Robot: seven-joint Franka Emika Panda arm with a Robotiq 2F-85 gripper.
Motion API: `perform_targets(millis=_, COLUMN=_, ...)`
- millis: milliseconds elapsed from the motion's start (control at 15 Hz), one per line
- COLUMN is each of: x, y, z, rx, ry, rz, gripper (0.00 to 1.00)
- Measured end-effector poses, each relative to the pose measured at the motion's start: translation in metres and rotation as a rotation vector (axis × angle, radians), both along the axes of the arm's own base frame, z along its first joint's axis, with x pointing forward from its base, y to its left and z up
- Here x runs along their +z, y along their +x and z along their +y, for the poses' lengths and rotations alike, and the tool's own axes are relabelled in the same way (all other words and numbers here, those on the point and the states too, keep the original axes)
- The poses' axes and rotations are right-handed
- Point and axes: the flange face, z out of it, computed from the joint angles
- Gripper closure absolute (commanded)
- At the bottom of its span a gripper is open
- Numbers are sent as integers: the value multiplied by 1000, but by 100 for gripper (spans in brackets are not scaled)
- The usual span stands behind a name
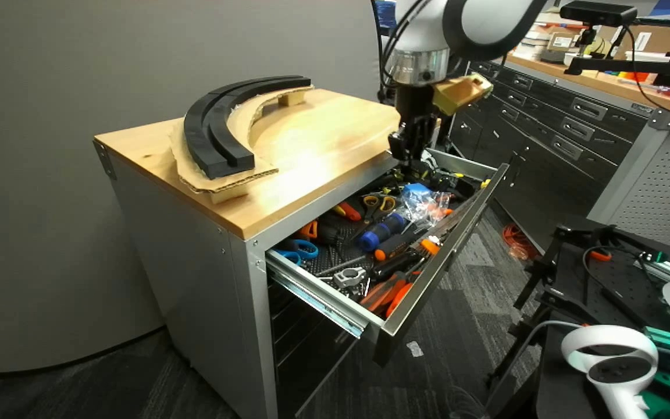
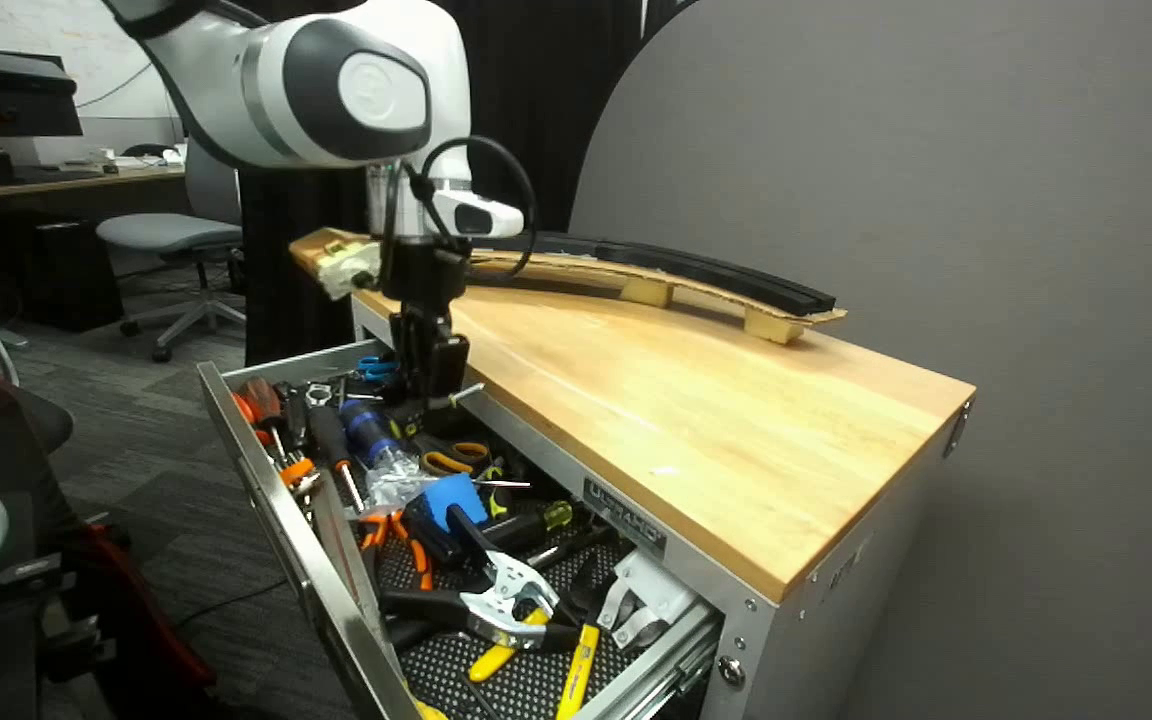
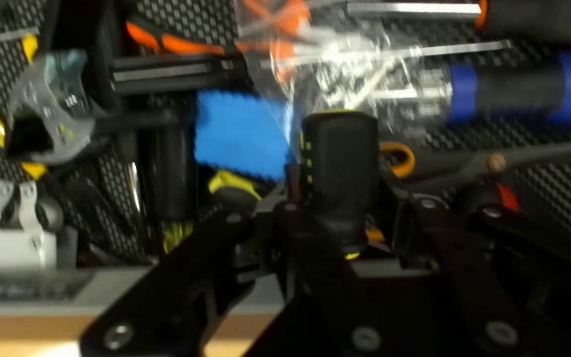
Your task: Put the black object in the drawer and close it
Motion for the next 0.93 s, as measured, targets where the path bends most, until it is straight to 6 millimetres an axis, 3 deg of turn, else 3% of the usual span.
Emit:
perform_targets(millis=133, x=-29, y=-31, z=-14, rx=-20, ry=-11, rz=80, gripper=36)
perform_targets(millis=333, x=-52, y=-58, z=-26, rx=-44, ry=-9, rz=151, gripper=12)
perform_targets(millis=467, x=-59, y=-68, z=-29, rx=-51, ry=21, rz=183, gripper=0)
perform_targets(millis=667, x=-58, y=-79, z=-38, rx=-19, ry=112, rz=271, gripper=0)
perform_targets(millis=933, x=-36, y=-105, z=-61, rx=-19, ry=163, rz=447, gripper=0)
